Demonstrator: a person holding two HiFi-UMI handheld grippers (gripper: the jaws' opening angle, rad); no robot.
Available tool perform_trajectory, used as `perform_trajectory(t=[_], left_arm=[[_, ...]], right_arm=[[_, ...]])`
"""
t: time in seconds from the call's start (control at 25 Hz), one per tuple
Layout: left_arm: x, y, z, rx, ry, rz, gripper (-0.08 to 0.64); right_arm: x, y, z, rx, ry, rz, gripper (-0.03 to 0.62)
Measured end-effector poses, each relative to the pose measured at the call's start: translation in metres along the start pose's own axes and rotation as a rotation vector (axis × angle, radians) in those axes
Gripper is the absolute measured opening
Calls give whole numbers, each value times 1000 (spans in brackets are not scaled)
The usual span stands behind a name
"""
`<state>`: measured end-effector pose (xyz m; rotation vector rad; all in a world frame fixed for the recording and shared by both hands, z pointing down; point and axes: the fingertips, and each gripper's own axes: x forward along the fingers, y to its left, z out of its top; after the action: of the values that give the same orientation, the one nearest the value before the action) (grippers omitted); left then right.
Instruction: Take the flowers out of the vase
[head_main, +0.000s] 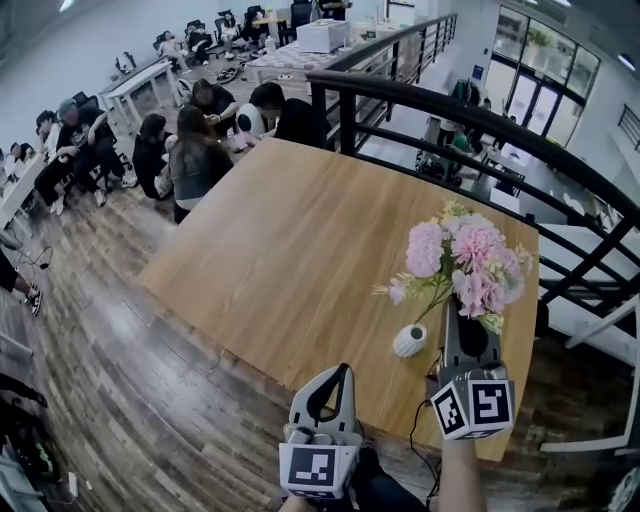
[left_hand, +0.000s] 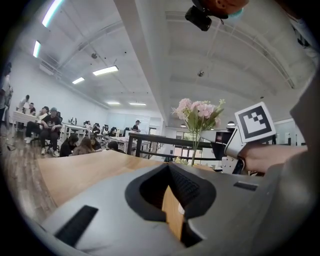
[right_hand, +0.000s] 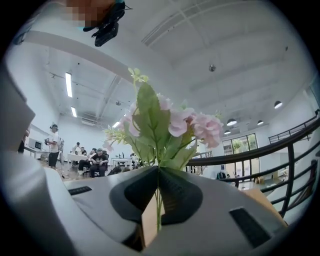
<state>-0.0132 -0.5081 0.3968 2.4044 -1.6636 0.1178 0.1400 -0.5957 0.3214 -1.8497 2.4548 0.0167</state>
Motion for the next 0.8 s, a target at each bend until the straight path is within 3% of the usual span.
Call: perform_trajectory(t=[0.28, 0.8], left_arm=[[1, -11, 21, 6, -35, -16, 32], [15, -51, 27, 33, -51, -128, 32]], right_arm=[[-9, -11, 28, -1, -42, -19, 20], [-54, -51, 33, -39, -40, -137, 20]])
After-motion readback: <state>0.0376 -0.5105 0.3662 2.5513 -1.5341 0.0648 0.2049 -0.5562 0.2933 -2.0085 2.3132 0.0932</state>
